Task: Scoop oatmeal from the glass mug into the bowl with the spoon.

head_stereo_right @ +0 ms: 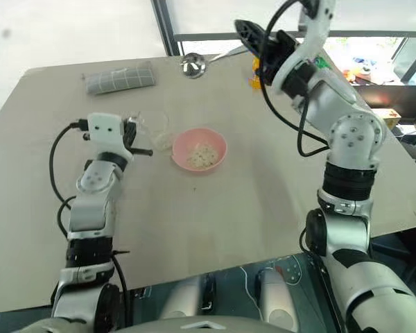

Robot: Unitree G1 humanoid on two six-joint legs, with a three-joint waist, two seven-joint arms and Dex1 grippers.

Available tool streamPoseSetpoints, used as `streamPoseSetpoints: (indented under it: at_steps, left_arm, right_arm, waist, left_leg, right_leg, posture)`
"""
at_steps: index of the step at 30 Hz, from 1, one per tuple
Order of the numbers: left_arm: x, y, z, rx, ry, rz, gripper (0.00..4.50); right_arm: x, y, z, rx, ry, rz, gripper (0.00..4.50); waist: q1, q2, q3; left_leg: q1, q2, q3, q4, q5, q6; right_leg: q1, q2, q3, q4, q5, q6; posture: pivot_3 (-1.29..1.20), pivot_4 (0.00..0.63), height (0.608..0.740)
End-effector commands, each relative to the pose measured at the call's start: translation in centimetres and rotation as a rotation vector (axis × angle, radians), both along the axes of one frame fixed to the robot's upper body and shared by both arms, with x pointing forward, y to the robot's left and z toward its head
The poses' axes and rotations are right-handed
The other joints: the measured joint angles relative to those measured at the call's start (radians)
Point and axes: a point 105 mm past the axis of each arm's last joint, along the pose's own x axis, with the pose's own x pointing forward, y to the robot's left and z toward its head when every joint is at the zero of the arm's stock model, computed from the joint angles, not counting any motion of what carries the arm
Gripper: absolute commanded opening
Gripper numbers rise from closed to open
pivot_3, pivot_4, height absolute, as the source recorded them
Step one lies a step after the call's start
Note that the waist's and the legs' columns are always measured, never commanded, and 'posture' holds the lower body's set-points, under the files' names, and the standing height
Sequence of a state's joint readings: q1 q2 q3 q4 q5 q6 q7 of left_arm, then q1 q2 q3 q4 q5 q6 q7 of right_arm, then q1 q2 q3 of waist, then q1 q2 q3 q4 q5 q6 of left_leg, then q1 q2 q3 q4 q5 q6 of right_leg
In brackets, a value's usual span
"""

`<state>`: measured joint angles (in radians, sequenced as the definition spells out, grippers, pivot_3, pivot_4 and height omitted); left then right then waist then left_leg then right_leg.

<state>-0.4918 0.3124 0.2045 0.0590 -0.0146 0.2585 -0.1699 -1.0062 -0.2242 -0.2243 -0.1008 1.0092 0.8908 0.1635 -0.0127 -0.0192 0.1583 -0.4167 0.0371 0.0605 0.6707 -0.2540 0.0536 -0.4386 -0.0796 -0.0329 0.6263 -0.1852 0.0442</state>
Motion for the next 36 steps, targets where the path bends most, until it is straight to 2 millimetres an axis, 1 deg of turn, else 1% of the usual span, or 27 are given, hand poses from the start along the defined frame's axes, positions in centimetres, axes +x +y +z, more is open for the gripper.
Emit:
streamPoseSetpoints:
  at_steps: [1, 5, 10, 12, 15, 24, 27, 30, 31, 35, 36]
  left_arm:
    - [1.2, -0.9, 1.5, -0.048, -0.048, -0.058, 0.02]
    - [2.0, -2.7, 2.2, -0.015, -0.055, -0.148, 0.02]
    - [2.1, -3.6, 2.4, 0.037, -0.075, -0.21, 0.02]
    - [2.1, -3.7, 2.4, 0.051, -0.079, -0.223, 0.02]
    - [2.1, -3.7, 2.4, 0.07, -0.08, -0.234, 0.02]
    - [2.3, -3.8, 2.5, 0.092, -0.072, -0.245, 0.02]
    - [2.3, -3.8, 2.5, 0.103, -0.073, -0.246, 0.02]
    - [2.2, -3.9, 2.7, 0.123, -0.088, -0.245, 0.02]
    - [2.2, -3.9, 2.8, 0.132, -0.095, -0.244, 0.02]
    - [2.0, -3.9, 2.8, 0.176, -0.108, -0.239, 0.02]
    - [2.0, -4.0, 2.7, 0.183, -0.109, -0.238, 0.02]
  right_arm:
    - [-1.8, 1.5, 0.9, -0.087, -0.11, 0.07, 0.08]
    - [-1.1, 2.6, -0.4, -0.188, -0.136, 0.034, 0.08]
    - [0.2, 3.7, -1.7, -0.296, -0.185, -0.02, 0.08]
    - [0.5, 4.1, -2.4, -0.343, -0.2, -0.025, 0.08]
    - [1.4, 4.8, -4.6, -0.521, -0.265, -0.064, 0.08]
    - [2.6, 7.0, -8.1, -0.853, -0.472, -0.027, 0.08]
    - [3.0, 7.4, -9.0, -0.907, -0.48, 0.01, 0.08]
    - [3.2, 7.8, -9.7, -0.923, -0.457, 0.052, 0.08]
    - [3.1, 8.0, -9.9, -0.916, -0.432, 0.071, 0.08]
    - [3.4, 8.4, -10.1, -0.87, -0.319, 0.114, 0.08]
    - [3.5, 8.4, -10.2, -0.838, -0.263, 0.129, 0.08]
  waist:
    - [0.0, 0.0, 0.0]
    - [0.0, -0.001, 0.0]
    - [-0.001, -0.001, 0.001]
    - [-0.001, -0.001, 0.001]
    - [-0.001, -0.001, 0.001]
    - [-0.001, -0.001, 0.001]
    - [-0.001, -0.001, 0.001]
    - [0.0, -0.001, 0.001]
    - [0.0, -0.001, 0.001]
    - [-0.001, -0.001, 0.001]
    - [-0.001, -0.001, 0.001]
  left_leg:
    - [0.0, 0.0, 0.0, 0.0, 0.0, 0.0]
    - [0.0, 0.0, 0.0, 0.0, 0.0, 0.0]
    - [-0.001, 0.0, 0.0, 0.0, 0.0, 0.0]
    - [-0.001, 0.0, 0.0, 0.0, 0.0, 0.0]
    - [-0.001, 0.0, 0.0, 0.0, 0.0, 0.0]
    - [-0.001, 0.0, 0.001, 0.0, 0.0, 0.0]
    - [-0.001, 0.0, 0.0, 0.0, 0.0, -0.001]
    - [-0.001, 0.0, 0.001, 0.0, 0.001, -0.002]
    - [-0.001, 0.0, 0.001, 0.0, 0.003, -0.005]
    - [-0.001, 0.0, 0.001, 0.0, 0.003, -0.005]
    - [-0.001, 0.0, 0.001, 0.0, 0.003, -0.005]
  right_leg:
    - [0.0, 0.0, 0.0, 0.0, 0.0, 0.0]
    - [0.0, 0.0, 0.0, 0.0, 0.0, 0.0]
    - [-0.001, 0.0, 0.0, 0.0, 0.0, 0.0]
    - [-0.001, 0.0, 0.0, 0.0, 0.0, 0.0]
    - [-0.001, 0.0, 0.0, 0.0, 0.0, 0.0]
    - [-0.002, 0.0, 0.0, 0.0, 0.0, 0.0]
    - [-0.002, 0.0, 0.0, 0.0, 0.0, 0.0]
    - [-0.001, 0.0, 0.0, 0.0, 0.0, 0.0]
    - [-0.001, 0.0, 0.0, 0.0, 0.0, 0.0]
    - [-0.002, 0.0, 0.0, 0.0, 0.0, 0.0]
    - [-0.002, 0.0, 0.0, 0.0, 0.0, 0.0]
  posture:
    - [0.0, 0.15, 0.74]
    - [0.0, 0.15, 0.74]
    - [0.0, 0.15, 0.74]
    - [0.0, 0.15, 0.74]
    - [0.0, 0.15, 0.74]
    - [0.0, 0.15, 0.74]
    - [0.0, 0.15, 0.74]
    - [0.0, 0.15, 0.74]
    - [0.0, 0.15, 0.74]
    - [0.0, 0.15, 0.74]
    - [0.0, 0.15, 0.74]
